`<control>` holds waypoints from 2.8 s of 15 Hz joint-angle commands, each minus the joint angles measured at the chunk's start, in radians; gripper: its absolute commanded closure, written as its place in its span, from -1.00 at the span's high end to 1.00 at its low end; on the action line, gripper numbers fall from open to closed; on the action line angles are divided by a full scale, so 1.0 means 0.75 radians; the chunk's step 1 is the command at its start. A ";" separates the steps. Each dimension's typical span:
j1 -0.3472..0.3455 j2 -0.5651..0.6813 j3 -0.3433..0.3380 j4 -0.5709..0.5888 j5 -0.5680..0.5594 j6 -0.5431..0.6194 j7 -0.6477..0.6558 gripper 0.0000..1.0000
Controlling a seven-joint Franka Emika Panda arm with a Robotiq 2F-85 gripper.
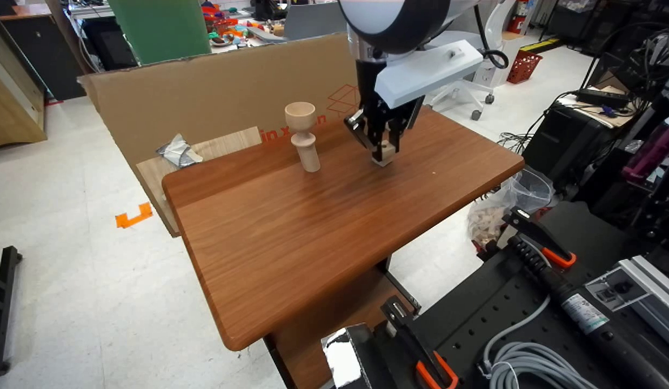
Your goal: Pick up the brown object and put it on the table
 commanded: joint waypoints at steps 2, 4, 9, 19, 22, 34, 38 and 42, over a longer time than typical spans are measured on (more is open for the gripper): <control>0.044 -0.065 -0.006 -0.089 -0.045 -0.037 0.005 -0.80; 0.044 -0.085 0.018 -0.121 -0.026 -0.038 -0.024 -0.80; 0.044 -0.089 0.075 -0.158 -0.007 -0.087 -0.072 -0.80; 0.066 -0.018 0.120 -0.101 -0.028 -0.207 -0.079 -0.80; 0.077 -0.011 0.113 -0.093 -0.037 -0.206 -0.065 0.20; -0.008 -0.346 0.124 -0.297 0.027 -0.160 -0.157 1.00; -0.102 -0.618 0.143 -0.398 0.156 -0.214 -0.351 1.00; -0.155 -0.776 0.099 -0.401 0.387 -0.347 -0.685 1.00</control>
